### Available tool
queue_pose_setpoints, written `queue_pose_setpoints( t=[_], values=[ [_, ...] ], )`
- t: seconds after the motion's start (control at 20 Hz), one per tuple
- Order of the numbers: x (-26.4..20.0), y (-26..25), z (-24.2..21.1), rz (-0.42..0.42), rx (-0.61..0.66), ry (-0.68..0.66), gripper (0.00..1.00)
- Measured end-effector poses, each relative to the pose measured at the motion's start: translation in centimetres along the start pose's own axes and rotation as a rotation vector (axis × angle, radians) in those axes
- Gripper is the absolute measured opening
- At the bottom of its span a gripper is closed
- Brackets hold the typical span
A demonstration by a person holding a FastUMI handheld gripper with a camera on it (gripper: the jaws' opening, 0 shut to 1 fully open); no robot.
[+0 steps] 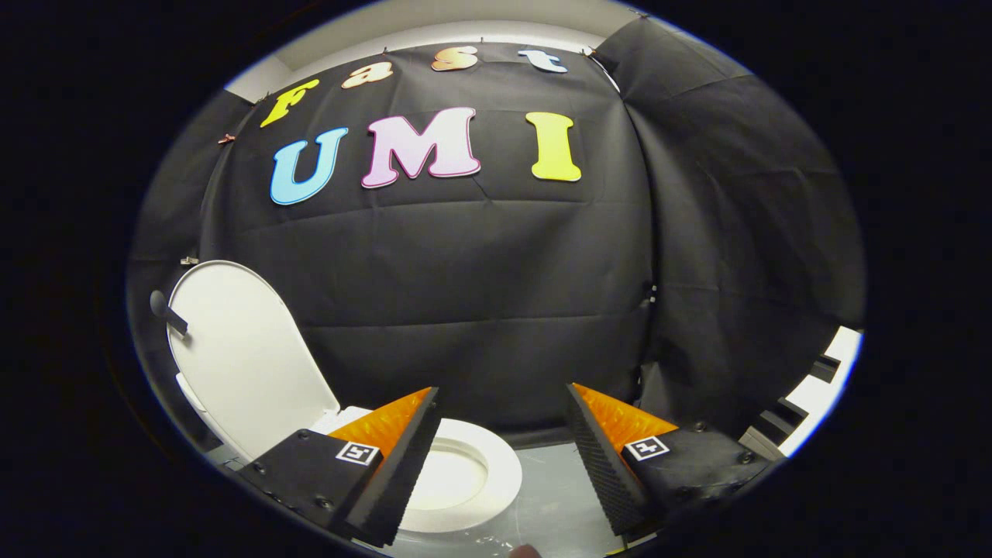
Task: Open the toilet lid.
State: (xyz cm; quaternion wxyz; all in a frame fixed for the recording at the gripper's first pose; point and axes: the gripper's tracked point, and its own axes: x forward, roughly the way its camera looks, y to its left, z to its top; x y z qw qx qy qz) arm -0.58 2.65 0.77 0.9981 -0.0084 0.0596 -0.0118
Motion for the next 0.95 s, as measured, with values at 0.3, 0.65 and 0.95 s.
queue_pose_setpoints(
  t=[0.3, 0.65, 0.95],
  values=[
    [-0.6, 0.5, -0.5, 0.004, -0.030, 0.000, 0.99],
    [-0.9, -0.2, 0.0, -0.008, -0.042, -0.038, 0.99],
    [-1.1, -0.9, 0.3, -0.019, -0.036, -0.046, 0.99]
  ],
)
